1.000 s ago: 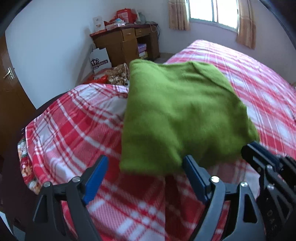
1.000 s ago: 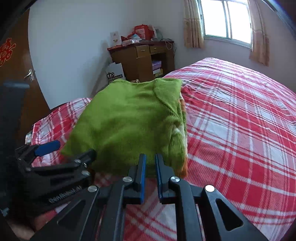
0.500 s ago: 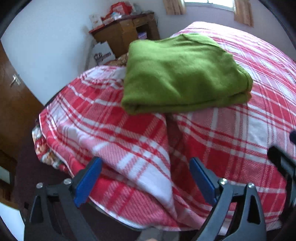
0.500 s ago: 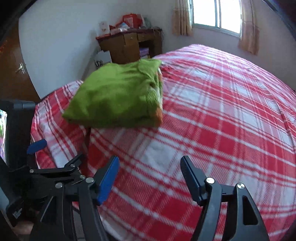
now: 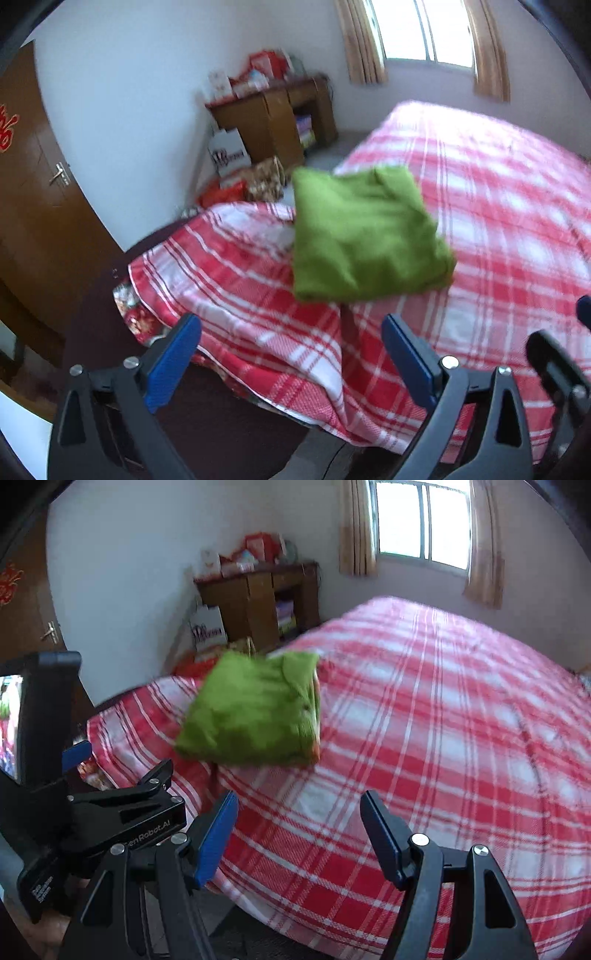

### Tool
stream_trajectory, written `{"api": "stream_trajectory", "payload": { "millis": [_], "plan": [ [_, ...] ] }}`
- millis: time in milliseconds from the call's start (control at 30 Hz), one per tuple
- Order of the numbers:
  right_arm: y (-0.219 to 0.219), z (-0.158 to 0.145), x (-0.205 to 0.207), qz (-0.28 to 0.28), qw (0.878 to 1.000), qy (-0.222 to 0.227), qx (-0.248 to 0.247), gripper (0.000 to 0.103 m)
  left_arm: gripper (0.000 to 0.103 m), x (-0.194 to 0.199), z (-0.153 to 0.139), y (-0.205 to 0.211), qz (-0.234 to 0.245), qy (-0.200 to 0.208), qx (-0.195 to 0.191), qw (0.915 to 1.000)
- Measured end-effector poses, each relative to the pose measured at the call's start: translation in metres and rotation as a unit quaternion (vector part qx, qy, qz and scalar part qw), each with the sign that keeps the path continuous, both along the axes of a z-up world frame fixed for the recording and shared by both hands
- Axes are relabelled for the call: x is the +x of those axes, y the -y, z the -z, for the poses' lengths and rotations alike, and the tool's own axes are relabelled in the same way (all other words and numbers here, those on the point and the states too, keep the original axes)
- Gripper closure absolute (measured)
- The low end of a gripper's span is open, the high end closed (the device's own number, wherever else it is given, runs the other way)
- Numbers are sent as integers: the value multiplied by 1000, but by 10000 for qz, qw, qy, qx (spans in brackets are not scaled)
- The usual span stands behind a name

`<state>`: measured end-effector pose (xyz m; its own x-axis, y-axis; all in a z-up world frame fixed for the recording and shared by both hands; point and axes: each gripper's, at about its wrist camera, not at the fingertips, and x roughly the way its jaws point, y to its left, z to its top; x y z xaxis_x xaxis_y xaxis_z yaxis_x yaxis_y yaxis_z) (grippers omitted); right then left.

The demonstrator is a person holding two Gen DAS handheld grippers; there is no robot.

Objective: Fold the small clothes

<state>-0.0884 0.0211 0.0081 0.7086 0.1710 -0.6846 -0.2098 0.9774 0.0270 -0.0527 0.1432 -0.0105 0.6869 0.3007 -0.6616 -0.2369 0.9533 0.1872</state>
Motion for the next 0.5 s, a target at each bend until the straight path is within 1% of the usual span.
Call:
{"api": "stream_trajectory", "payload": {
  "millis": [67,133,267,333,400,500],
  "plan": [
    [-3,-15,-6,-25,9999,166,-5,33,3,-11,-17,-5,23,269,-133,9995],
    [-6,-30,-12,-70,9993,355,36,33,0,-22,-32,-7,109,544,-154,9983],
    [-11,-52,-19,-56,9967,805,57,33,0,-38,-58,-11,50,1155,125,9932],
    [-10,-66,-21,19,9938,1085,241,32,0,-46,-69,-12,68,1415,152,9898],
    [-7,-76,-23,80,9906,1287,454,32,0,-52,-77,-15,135,1669,63,9859],
    [0,-92,-31,203,9828,1654,789,32,0,-57,-82,-19,115,1849,-32,9827]
  ]
}}
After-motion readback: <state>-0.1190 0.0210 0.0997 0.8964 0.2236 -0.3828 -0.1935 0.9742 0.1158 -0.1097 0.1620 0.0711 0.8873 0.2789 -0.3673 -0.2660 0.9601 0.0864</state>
